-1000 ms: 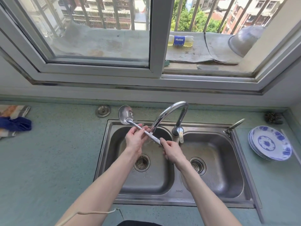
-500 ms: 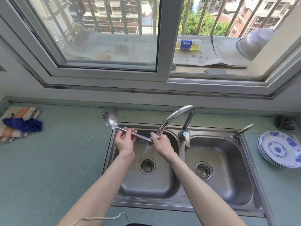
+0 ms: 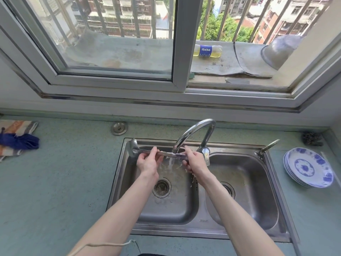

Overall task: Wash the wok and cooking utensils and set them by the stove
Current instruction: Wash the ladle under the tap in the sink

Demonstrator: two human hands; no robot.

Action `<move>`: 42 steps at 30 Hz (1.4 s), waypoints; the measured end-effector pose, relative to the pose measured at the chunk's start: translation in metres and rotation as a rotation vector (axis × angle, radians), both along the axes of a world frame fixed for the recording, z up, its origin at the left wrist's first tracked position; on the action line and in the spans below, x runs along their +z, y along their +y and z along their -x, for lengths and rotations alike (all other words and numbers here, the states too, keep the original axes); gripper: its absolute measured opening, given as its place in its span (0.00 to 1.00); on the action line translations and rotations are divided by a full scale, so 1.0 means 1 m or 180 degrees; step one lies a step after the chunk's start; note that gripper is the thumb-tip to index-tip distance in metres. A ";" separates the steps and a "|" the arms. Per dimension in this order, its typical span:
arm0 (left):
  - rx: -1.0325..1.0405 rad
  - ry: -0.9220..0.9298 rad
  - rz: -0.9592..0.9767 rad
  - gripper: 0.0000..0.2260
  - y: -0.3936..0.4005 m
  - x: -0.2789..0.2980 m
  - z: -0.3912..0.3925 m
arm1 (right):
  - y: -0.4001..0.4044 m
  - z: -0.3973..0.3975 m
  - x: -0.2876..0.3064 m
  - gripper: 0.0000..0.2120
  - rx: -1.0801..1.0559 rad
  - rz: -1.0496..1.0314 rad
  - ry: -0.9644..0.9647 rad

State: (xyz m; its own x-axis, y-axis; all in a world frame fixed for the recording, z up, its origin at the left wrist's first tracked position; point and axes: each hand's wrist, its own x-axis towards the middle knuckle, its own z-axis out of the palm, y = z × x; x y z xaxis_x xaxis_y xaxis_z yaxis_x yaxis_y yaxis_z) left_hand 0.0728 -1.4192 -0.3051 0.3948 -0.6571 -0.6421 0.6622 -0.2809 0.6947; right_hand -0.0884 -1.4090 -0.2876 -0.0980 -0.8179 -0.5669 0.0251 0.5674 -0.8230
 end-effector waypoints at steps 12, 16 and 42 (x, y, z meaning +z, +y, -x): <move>-0.0508 0.0428 0.0447 0.06 0.012 0.007 0.013 | 0.021 0.025 -0.005 0.18 0.0161 -0.0050 -0.0188; -0.0530 0.0319 0.0469 0.04 0.016 0.004 0.010 | 0.037 0.025 -0.004 0.13 0.0541 0.0770 0.0499; -0.1194 0.0860 0.0300 0.04 0.025 0.000 0.048 | 0.064 0.091 0.007 0.14 -0.0230 0.0823 0.1762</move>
